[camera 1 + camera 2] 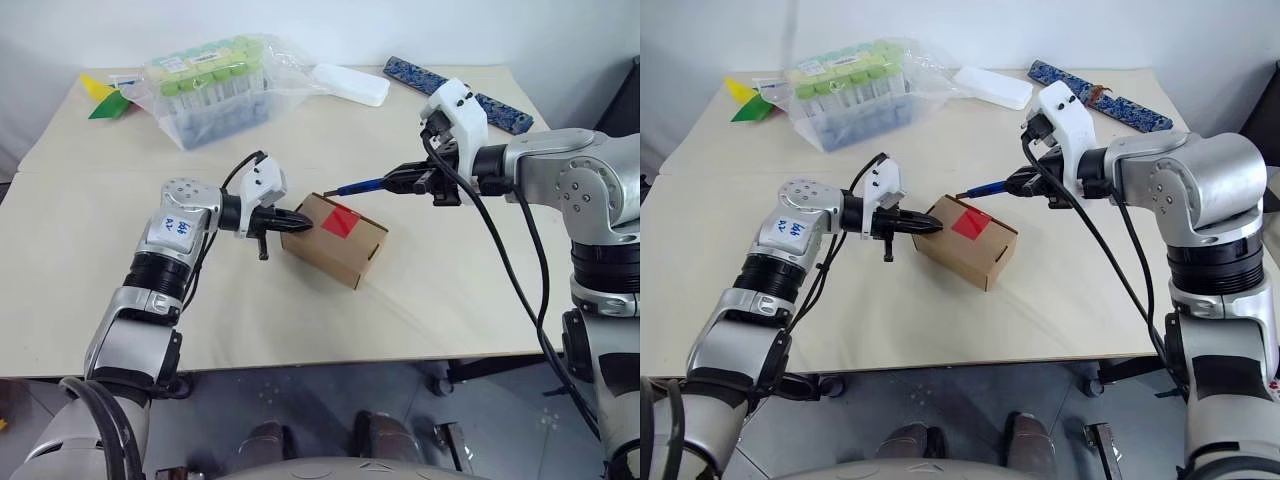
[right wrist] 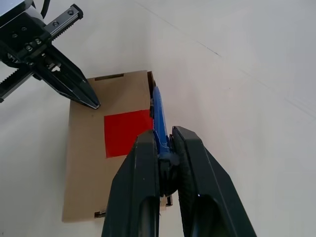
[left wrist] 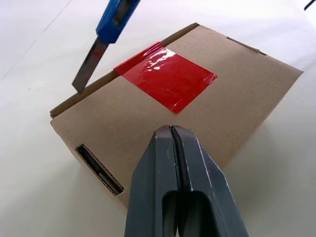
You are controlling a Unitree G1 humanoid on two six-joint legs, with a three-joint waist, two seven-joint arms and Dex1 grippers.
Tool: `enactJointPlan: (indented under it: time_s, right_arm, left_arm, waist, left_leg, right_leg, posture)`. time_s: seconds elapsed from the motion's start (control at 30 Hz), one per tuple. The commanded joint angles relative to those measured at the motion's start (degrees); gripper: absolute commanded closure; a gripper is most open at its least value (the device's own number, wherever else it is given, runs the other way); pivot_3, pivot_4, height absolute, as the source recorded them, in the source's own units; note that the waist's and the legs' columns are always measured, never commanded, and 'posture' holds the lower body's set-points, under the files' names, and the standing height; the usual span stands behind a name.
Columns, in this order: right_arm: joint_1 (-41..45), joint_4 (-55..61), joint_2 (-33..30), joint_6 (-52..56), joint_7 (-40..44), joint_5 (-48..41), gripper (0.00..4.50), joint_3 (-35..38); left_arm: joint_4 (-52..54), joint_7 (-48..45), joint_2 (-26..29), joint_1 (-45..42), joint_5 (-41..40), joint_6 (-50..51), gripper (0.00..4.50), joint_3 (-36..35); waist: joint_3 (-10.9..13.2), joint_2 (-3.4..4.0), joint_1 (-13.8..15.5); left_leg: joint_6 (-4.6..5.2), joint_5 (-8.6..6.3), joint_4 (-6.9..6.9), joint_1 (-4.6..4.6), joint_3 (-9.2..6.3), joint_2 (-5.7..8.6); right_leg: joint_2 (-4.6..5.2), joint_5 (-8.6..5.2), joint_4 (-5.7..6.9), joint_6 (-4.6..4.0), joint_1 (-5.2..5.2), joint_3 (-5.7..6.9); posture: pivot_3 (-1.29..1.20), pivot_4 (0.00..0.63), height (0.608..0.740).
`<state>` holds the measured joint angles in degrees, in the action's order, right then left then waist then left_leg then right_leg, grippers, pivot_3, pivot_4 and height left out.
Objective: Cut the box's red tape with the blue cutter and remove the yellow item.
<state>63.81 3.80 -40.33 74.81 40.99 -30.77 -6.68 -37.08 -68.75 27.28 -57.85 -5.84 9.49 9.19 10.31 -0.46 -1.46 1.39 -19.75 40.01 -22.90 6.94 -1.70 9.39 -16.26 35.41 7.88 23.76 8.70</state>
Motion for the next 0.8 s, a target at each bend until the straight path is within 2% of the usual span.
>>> enactJointPlan:
  time_s: [0.03, 0.57, 0.8]
  right_arm:
    - [0.31, 1.29, -1.9, -0.95, 1.02, 0.58, 4.36, 0.14]
    - [0.78, 1.67, -4.1, -2.46, 4.23, 1.92, 4.36, -3.9]
    - [2.62, 1.26, -6.34, -2.31, 6.91, 3.35, 4.36, -7.41]
  left_arm:
    - [-0.74, -0.26, -0.38, -1.33, 0.66, -0.8, 4.5, 0.18]
    - [-2.46, 0.88, -1.22, -1.84, 3.76, -1.03, 4.5, 1.85]
    - [-1.37, 1.5, -1.01, -1.9, 5.56, 2.1, 4.5, 3.59]
  waist:
    - [0.0, 0.0, 0.04]
    - [0.0, 0.0, 0.07]
    - [0.0, 0.0, 0.13]
  left_leg:
    - [0.0, 0.0, 0.01, 0.0, 0.0, 0.0]
    - [0.0, 0.0, 0.04, -0.01, -0.02, 0.0]
    - [0.0, 0.0, 0.08, 0.0, -0.03, 0.0]
  right_leg:
    - [0.0, 0.0, 0.0, 0.0, 0.0, 0.0]
    - [0.0, 0.0, 0.02, 0.0, 0.0, 0.01]
    - [0.0, 0.0, 0.04, 0.0, -0.02, 0.01]
  posture:
    - [0.0, 0.15, 0.74]
    - [0.0, 0.15, 0.74]
    - [0.0, 0.15, 0.74]
